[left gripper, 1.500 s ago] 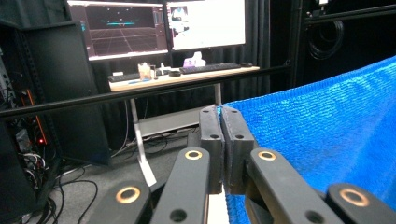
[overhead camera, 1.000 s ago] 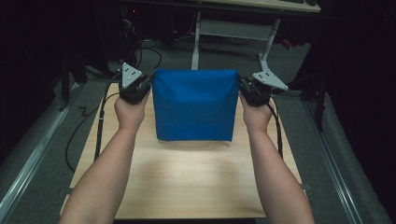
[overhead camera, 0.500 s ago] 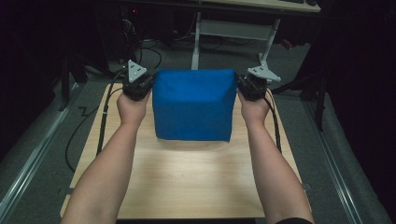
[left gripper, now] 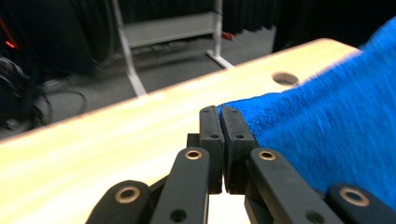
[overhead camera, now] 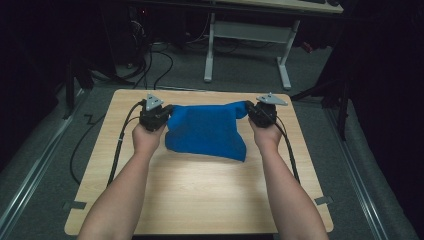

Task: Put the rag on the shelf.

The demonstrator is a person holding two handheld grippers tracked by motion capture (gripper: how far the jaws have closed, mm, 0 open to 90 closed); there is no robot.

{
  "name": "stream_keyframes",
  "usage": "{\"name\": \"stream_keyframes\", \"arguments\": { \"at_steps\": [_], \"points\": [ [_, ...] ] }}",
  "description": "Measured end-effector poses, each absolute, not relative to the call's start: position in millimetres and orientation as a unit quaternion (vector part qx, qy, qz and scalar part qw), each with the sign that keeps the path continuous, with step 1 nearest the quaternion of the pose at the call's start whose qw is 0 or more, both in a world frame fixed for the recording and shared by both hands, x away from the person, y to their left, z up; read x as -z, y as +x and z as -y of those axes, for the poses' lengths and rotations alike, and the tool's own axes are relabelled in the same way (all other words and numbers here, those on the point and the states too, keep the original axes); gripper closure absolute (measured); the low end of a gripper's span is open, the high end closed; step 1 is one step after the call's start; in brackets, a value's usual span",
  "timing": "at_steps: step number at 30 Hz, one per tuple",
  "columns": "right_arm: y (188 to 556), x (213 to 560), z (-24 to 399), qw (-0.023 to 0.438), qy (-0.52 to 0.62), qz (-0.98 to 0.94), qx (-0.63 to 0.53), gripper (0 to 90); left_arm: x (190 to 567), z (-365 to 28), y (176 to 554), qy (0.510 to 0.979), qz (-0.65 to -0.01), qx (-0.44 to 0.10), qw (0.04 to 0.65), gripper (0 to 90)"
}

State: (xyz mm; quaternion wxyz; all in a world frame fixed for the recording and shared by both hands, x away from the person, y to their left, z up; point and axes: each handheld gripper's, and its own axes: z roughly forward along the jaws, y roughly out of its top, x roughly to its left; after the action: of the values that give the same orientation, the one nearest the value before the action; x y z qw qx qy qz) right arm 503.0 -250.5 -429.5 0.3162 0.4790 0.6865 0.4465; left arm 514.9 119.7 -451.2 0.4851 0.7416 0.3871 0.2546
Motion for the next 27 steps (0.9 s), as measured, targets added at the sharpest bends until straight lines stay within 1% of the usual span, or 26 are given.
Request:
{"name": "stream_keyframes", "arguments": {
  "at_steps": [3,13,17,20,27],
  "points": [
    [499,444,249,0.302,0.482,-0.692,-0.445,88.3,463,-119,508,0.745,-0.386,-0.246,0.486,88.7],
    [499,458,236,0.285,0.474,-0.710,-0.435,88.2,485,-118,502,0.753,-0.388,-0.217,0.485,88.6],
    [499,464,234,0.278,0.474,-0.712,-0.436,88.2,490,-115,499,0.755,-0.383,-0.215,0.486,88.6],
    [500,471,236,0.264,0.486,-0.705,-0.444,88.2,494,-115,497,0.758,-0.383,-0.212,0.484,88.6],
    [505,484,237,0.255,0.495,-0.709,-0.433,88.2,501,-114,491,0.767,-0.381,-0.212,0.472,88.7]
  ]
}}
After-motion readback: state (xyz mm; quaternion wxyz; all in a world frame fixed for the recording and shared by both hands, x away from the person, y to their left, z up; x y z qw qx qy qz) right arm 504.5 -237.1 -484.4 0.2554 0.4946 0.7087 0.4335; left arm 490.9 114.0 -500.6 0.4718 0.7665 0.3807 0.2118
